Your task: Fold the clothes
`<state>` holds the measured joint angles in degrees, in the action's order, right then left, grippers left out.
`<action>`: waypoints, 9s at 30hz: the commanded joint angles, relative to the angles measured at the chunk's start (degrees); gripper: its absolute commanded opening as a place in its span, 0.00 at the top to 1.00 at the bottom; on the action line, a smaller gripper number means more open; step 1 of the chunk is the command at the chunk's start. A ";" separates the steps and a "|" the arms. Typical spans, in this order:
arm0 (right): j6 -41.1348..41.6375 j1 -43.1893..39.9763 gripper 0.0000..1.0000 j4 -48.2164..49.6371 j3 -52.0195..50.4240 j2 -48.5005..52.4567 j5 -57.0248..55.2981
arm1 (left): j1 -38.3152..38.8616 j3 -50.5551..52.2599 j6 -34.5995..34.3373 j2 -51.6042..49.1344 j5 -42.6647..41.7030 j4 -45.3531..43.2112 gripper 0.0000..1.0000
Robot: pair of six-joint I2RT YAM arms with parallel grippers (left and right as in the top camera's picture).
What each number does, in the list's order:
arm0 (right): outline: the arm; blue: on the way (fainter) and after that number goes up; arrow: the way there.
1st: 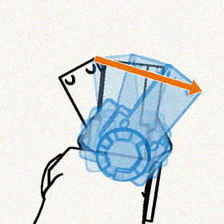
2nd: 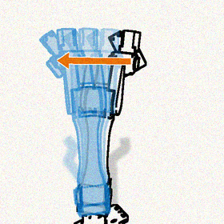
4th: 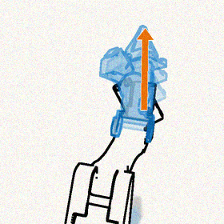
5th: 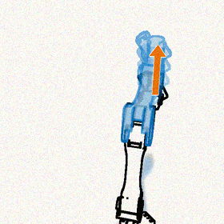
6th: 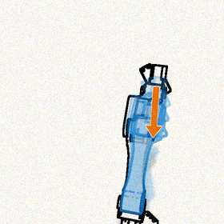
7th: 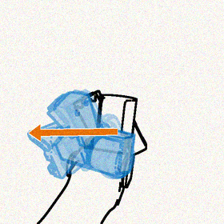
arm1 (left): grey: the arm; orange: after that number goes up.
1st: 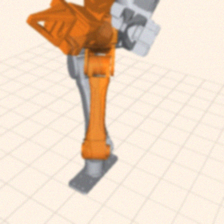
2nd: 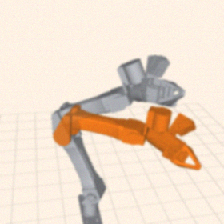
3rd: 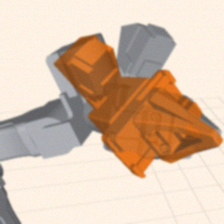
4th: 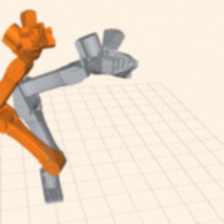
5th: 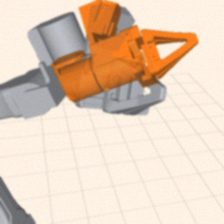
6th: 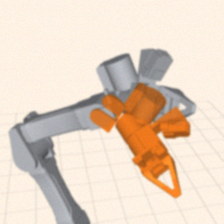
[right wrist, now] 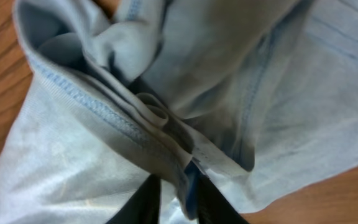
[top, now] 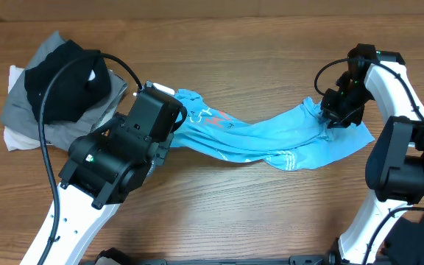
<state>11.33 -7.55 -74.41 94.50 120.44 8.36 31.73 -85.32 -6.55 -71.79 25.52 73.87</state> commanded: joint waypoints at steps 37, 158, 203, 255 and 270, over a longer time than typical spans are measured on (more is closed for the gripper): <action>4.57 -9.33 0.96 -10.84 17.27 -16.39 -5.31 | -0.33 -2.60 -12.11 0.66 15.39 7.89 0.96; 6.54 -8.79 0.85 33.79 -35.21 -16.31 18.60 | -0.33 -0.22 -8.41 -0.15 1.64 0.85 0.94; 5.29 -6.08 0.52 10.99 -20.87 -31.34 14.67 | -0.31 -4.63 -6.73 1.42 4.35 0.70 0.96; 3.63 -4.66 0.96 13.86 -16.68 -35.06 10.23 | -0.31 -5.77 -5.84 1.42 1.70 -1.46 0.96; 7.37 -14.69 0.96 -6.67 19.19 -45.48 11.23 | -0.31 -37.44 1.01 1.42 -3.93 8.90 0.96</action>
<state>16.88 -20.93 -79.99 106.52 75.96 19.22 31.77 -117.71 -8.47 -71.26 22.96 80.84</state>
